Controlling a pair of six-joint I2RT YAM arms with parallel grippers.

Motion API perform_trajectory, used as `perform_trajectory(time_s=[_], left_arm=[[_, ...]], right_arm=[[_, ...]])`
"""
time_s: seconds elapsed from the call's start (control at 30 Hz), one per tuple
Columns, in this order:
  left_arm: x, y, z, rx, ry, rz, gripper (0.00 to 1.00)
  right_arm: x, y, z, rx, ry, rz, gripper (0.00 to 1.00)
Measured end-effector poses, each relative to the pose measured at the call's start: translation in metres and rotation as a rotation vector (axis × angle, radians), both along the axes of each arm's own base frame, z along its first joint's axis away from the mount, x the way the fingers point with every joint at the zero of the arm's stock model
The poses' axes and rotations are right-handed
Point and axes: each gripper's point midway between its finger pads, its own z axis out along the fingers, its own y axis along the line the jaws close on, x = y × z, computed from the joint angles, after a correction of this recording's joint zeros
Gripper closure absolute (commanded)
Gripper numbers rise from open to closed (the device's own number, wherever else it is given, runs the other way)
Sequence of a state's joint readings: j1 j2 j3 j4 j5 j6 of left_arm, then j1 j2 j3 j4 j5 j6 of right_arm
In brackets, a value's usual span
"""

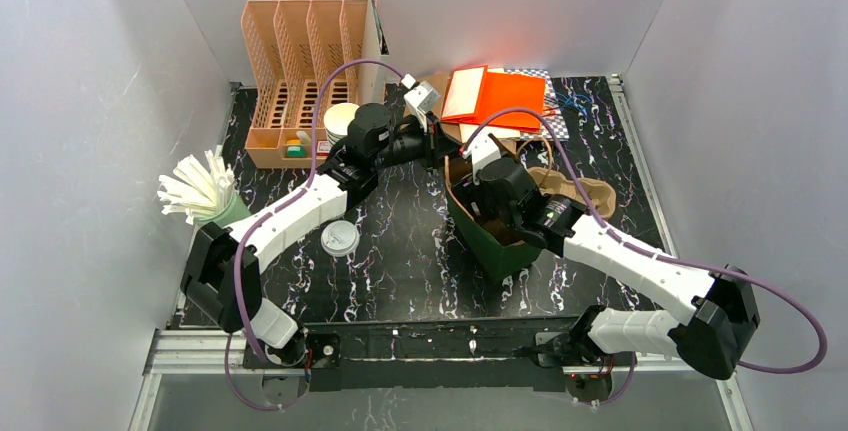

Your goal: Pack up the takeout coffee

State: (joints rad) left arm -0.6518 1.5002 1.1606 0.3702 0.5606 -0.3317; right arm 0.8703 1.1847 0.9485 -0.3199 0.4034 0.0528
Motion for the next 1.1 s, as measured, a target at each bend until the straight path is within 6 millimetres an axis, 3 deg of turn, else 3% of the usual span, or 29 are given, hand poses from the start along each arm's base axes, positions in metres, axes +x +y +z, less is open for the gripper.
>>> perform_trajectory(time_s=[0.9,1.1], left_arm=[[0.01,-0.002,0.002,-0.022,0.018,0.009,1.0],[0.015,-0.001,-0.004,-0.015,0.037,0.008,1.0]], right_arm=[[0.013,-0.01,-0.032,-0.043,0.088,-0.029,0.64],[0.025,-0.003,-0.021,-0.039,0.097,-0.035,0.64]])
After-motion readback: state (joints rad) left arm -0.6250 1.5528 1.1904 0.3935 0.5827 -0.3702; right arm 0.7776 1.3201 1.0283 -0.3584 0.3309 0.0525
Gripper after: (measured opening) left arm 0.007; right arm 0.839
